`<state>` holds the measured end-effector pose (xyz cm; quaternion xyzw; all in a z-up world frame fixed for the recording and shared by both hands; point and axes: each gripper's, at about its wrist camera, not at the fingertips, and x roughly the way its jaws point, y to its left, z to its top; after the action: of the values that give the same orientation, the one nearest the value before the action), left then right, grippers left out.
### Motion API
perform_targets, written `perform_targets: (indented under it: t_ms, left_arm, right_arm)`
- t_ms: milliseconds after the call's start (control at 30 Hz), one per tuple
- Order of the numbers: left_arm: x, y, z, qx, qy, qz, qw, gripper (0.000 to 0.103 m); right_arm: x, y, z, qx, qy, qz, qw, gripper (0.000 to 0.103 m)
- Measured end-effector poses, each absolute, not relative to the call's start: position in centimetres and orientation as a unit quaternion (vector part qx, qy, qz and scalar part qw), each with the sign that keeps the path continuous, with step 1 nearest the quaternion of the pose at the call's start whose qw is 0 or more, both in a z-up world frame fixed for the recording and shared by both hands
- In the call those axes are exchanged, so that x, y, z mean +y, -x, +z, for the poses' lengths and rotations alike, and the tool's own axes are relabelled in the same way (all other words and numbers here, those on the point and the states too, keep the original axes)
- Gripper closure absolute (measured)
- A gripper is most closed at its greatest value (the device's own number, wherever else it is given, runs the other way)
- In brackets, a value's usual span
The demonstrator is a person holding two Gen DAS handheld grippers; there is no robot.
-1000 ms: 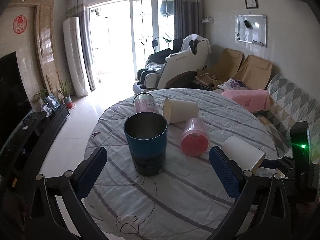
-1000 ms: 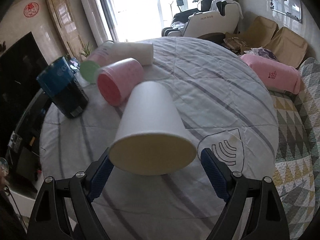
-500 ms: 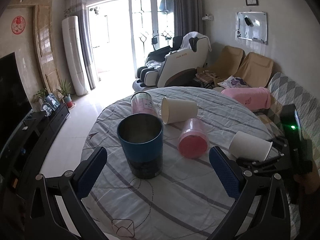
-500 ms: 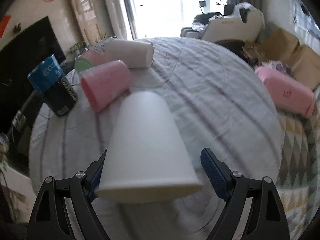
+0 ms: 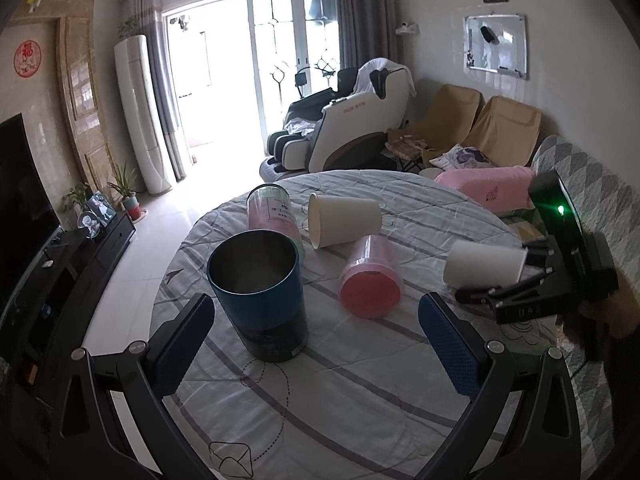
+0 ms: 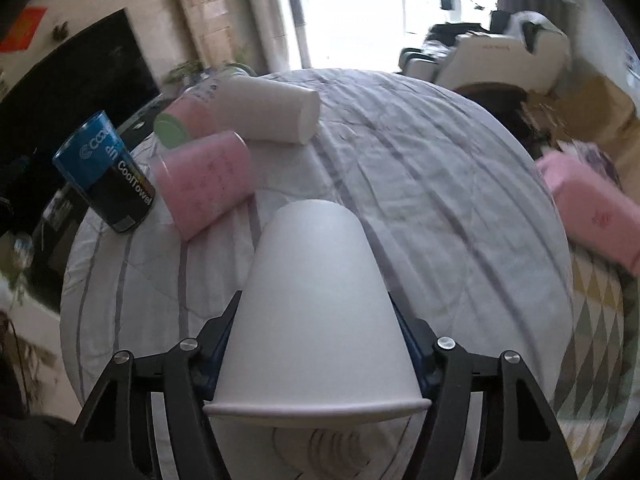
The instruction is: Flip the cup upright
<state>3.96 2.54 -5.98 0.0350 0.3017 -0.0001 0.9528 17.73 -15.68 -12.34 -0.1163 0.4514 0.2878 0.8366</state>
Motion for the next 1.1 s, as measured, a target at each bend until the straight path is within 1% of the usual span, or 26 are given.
perform_targets:
  t_ms: [67, 233, 433, 500, 533, 567, 600, 833, 1000, 1100]
  left_arm:
    - [2.5, -4.1, -6.0, 0.303, -0.034, 0.001, 0.952, 0.000]
    - [2.3, -4.7, -6.0, 0.303, -0.033, 0.005, 0.952, 0.000]
    - [2.1, -5.5, -6.3, 0.312, -0.036, 0.006, 0.949, 0.000]
    - [2.1, -5.7, -6.4, 0.313, -0.036, 0.005, 0.949, 0.000]
    - [2.1, -5.8, -6.4, 0.313, -0.036, 0.003, 0.949, 0.000]
    - [2.0, -5.8, -6.3, 0.312, -0.035, 0.001, 0.949, 0.000]
    - [1.9, -5.7, -6.3, 0.312, -0.035, 0.000, 0.950, 0.000]
    - [1.8, -4.7, -5.8, 0.303, -0.031, -0.012, 0.953, 0.000]
    - [2.4, -3.7, -5.0, 0.292, -0.026, -0.007, 0.956, 0.000]
    - [3.0, -3.2, -4.8, 0.292, -0.018, 0.001, 0.956, 0.000]
  right_arm:
    - [-14.8, -18.3, -11.7, 0.435, 0.152, 0.311, 0.831, 0.036]
    - [-12.9, -21.2, -10.8, 0.401, 0.188, 0.339, 0.830, 0.036]
    - [-11.9, -24.2, -12.3, 0.408, 0.199, 0.392, 0.801, 0.035]
    - [-12.0, -24.7, -12.8, 0.405, 0.206, 0.383, 0.804, 0.034]
    - [-12.1, -24.9, -13.0, 0.411, 0.206, 0.376, 0.805, 0.031]
    - [-12.4, -24.8, -13.1, 0.409, 0.205, 0.362, 0.812, 0.025]
    - [-12.6, -24.7, -13.0, 0.408, 0.203, 0.355, 0.816, 0.023]
    - [-14.8, -21.6, -10.0, 0.374, 0.154, 0.305, 0.862, 0.022]
    - [-15.4, -17.7, -7.3, 0.360, 0.093, 0.223, 0.901, 0.022]
    - [-15.1, -14.9, -6.1, 0.370, 0.033, 0.183, 0.910, 0.020]
